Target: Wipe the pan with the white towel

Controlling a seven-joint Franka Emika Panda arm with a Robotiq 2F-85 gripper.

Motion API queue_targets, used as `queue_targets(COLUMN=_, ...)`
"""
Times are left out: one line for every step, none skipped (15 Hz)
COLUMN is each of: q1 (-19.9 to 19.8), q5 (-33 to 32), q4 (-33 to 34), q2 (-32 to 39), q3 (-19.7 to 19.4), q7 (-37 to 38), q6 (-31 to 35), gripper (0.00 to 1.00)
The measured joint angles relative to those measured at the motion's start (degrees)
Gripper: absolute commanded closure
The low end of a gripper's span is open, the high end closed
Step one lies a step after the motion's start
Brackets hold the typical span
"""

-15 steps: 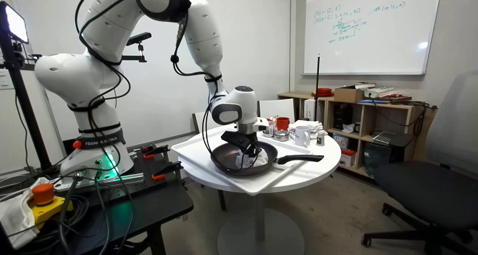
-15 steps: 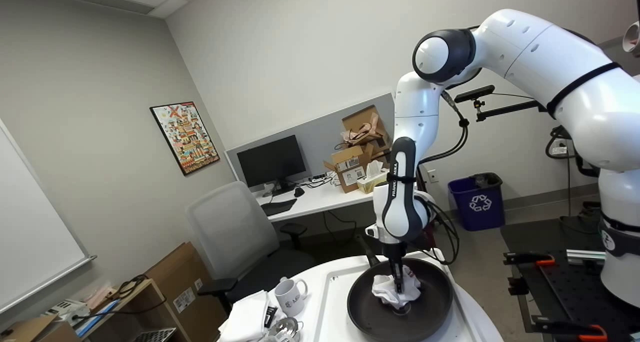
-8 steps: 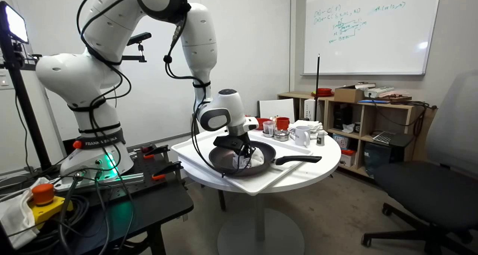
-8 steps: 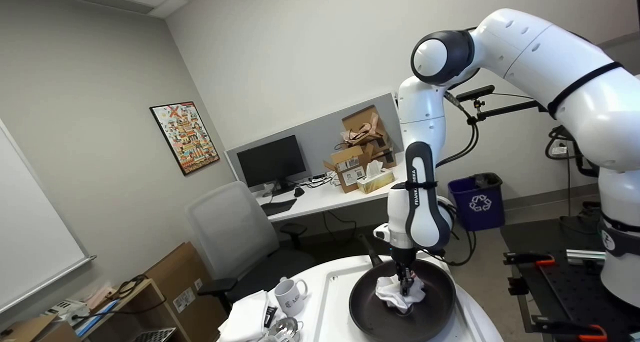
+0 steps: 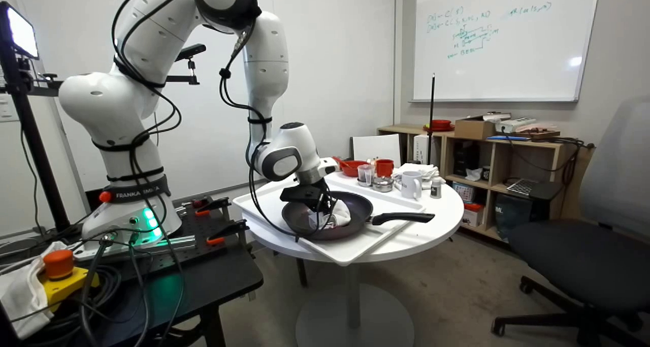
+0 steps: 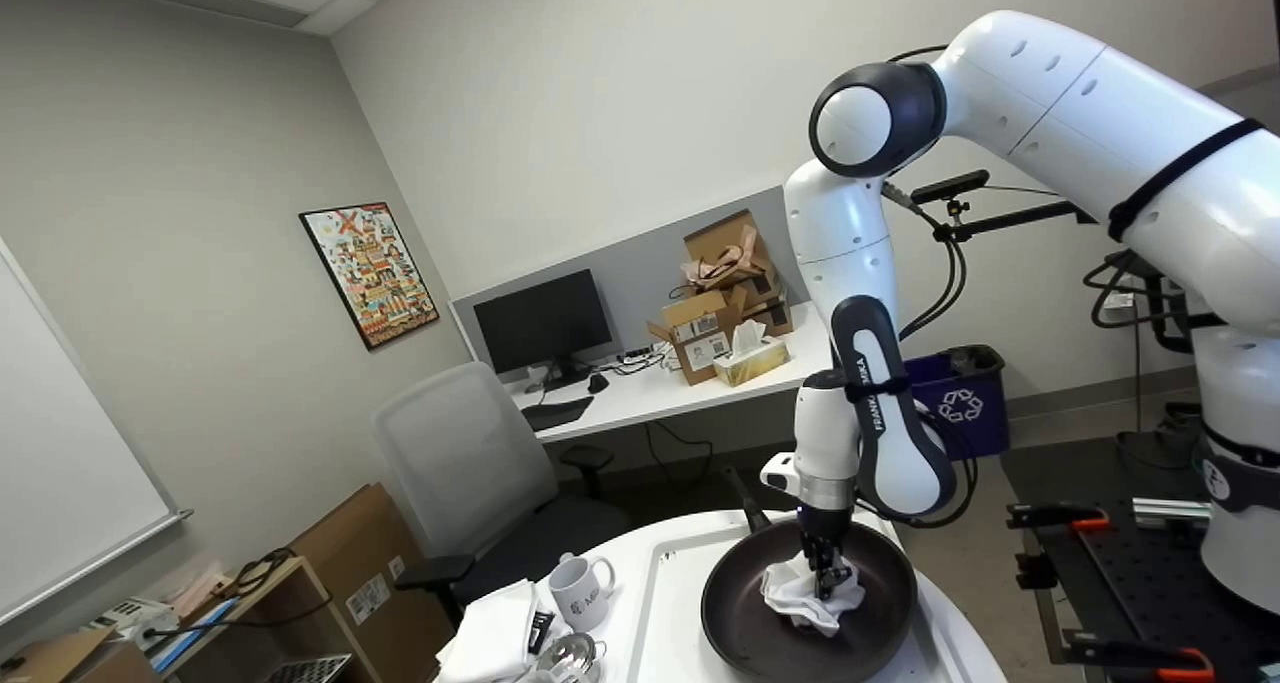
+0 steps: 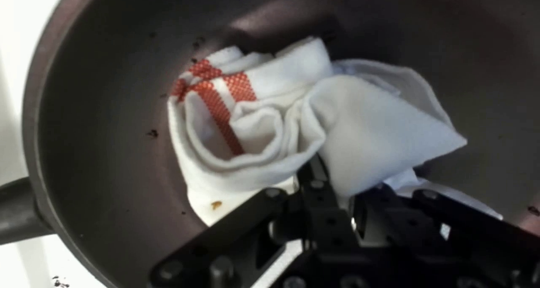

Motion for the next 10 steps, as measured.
queue_targets(q1=1.6, q5=0.0, q4=-0.2, q2=-0.3, q3=-1.1, q7=0.4, q6=0.0, gripper=0.97)
queue_targets(q1=3.2, q5=0.0, q4=-0.5, q2=-0.5, q3=-2.1, q7=0.9, q6=0.0, gripper=0.97)
queue_targets(q1=4.6, q5=0.0, q4=-0.9, q2=-0.8, q3=-2.9, q7=1.5, q6=-0.1, gripper=0.97)
queue_targets(q1=5.7, q5=0.0, q4=-1.3, q2=-1.1, q3=-3.5, q7=2.2, q6=-0.4, gripper=0.97)
queue_targets(q1=6.5, q5=0.0, q4=-1.6, q2=-1.5, q3=-3.7, q7=2.9, q6=-1.0, gripper=0.97)
queue_targets(q1=7.1, q5=0.0, q4=-2.0, q2=-1.9, q3=-3.6, q7=3.5, q6=-1.9, gripper=0.97)
queue_targets(q1=7.4, q5=0.0, q4=-2.3, q2=-2.4, q3=-3.3, q7=4.1, q6=-2.9, gripper=0.97)
queue_targets(q1=7.6, q5=0.0, q4=-2.5, q2=-2.8, q3=-2.9, q7=4.6, q6=-4.2, gripper=0.97)
queue_targets(q1=7.8, q5=0.0, q4=-2.7, q2=-3.3, q3=-2.3, q7=5.2, q6=-5.5, gripper=0.97)
queue_targets(q1=7.7, q5=0.0, q4=-2.8, q2=-3.8, q3=-1.6, q7=5.5, q6=-7.0, gripper=0.97)
